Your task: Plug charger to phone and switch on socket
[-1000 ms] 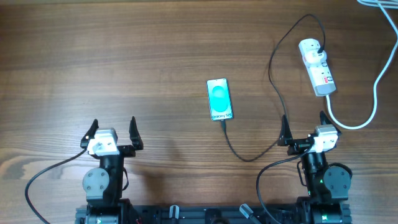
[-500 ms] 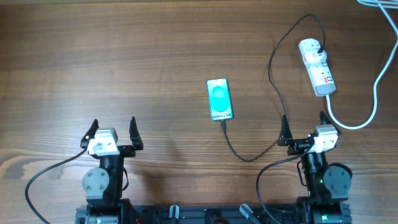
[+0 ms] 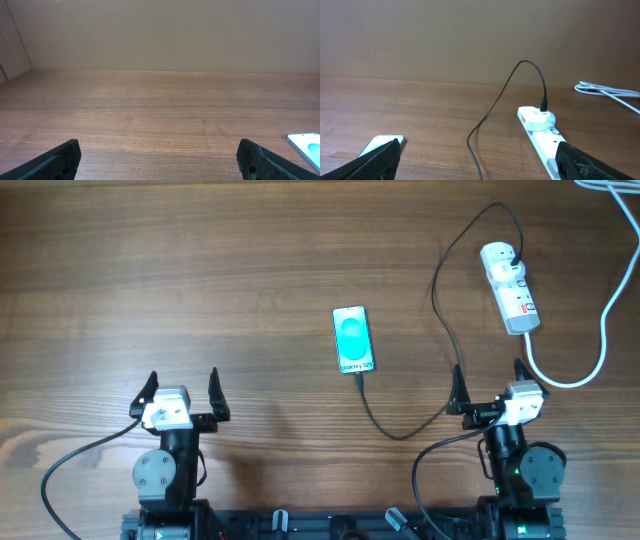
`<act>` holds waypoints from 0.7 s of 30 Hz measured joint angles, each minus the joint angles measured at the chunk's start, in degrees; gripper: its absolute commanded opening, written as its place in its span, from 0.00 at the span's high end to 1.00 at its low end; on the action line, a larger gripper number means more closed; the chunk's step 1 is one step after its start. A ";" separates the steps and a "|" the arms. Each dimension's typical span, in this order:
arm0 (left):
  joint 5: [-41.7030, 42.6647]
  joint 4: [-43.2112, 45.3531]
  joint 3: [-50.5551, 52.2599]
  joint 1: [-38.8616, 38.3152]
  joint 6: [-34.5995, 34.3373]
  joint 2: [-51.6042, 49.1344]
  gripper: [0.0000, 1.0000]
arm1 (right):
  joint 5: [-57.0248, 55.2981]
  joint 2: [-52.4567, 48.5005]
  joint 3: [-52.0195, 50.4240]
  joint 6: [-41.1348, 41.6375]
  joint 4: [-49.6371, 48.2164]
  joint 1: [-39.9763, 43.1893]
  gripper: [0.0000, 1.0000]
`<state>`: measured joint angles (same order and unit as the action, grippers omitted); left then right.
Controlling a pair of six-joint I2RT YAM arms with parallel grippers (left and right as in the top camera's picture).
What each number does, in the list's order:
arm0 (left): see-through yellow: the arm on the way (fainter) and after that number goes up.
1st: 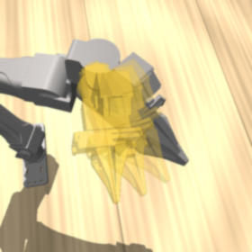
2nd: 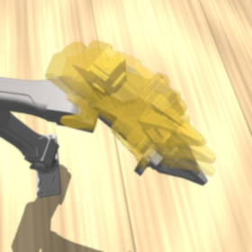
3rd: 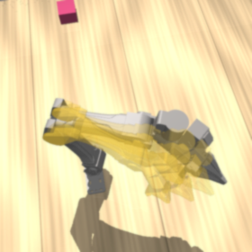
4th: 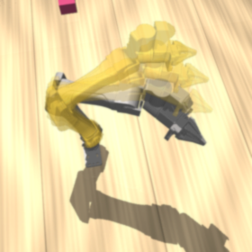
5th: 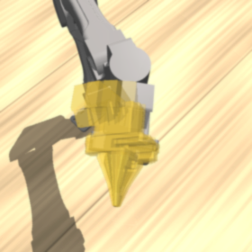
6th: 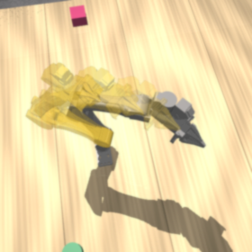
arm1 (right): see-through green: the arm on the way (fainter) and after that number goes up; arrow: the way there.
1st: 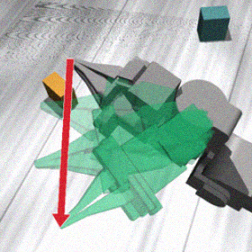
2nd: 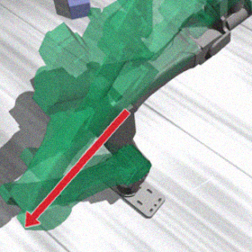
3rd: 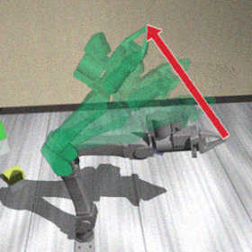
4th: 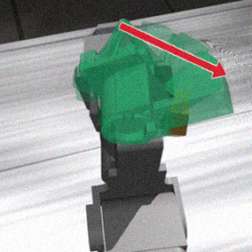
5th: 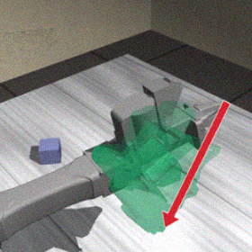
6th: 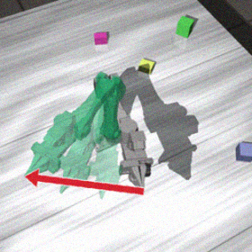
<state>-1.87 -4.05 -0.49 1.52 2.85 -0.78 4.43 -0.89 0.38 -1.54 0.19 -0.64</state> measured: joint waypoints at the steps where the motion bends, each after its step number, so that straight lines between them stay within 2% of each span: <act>1: -0.02 0.00 0.00 0.07 -0.13 0.00 0.00 | 0.00 0.00 0.00 0.00 0.00 0.00 0.00; 21: -2.36 0.20 0.00 -0.13 -0.15 0.00 0.00 | 0.00 0.00 0.00 0.00 0.00 0.00 0.00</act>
<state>-4.23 -3.86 -0.49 1.39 2.70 -0.78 4.43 -0.89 0.38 -1.54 0.19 -0.64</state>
